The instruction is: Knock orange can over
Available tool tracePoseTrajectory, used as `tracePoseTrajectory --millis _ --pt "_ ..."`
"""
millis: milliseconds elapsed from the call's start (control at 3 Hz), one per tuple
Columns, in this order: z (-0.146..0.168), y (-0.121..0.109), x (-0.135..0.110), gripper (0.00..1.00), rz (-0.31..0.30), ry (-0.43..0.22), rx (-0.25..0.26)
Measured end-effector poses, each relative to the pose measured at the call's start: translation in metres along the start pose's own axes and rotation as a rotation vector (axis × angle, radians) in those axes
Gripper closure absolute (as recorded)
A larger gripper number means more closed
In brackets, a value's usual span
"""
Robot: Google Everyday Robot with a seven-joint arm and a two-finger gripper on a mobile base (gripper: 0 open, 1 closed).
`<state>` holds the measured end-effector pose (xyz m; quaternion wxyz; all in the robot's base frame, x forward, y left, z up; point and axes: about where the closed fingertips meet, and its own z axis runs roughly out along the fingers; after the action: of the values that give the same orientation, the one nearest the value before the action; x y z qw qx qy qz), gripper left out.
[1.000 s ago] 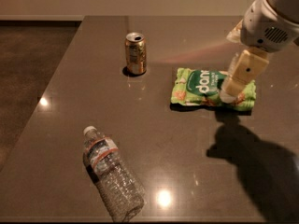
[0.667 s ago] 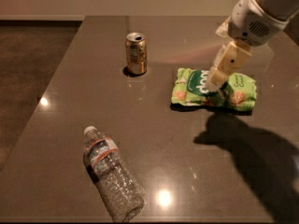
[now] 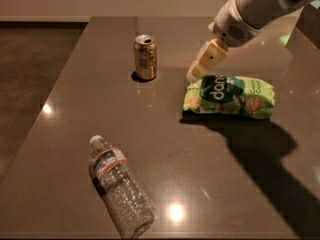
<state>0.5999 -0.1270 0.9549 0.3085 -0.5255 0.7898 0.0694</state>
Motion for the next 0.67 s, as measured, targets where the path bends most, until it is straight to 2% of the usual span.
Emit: tracePoseTrajectory --millis 333,667 --pt "0.033 -0.023 -0.023 0.00 0.033 -0.061 0.010" --pt "0.073 -0.039 -0.056 0.00 0.058 -0.138 -0.031"
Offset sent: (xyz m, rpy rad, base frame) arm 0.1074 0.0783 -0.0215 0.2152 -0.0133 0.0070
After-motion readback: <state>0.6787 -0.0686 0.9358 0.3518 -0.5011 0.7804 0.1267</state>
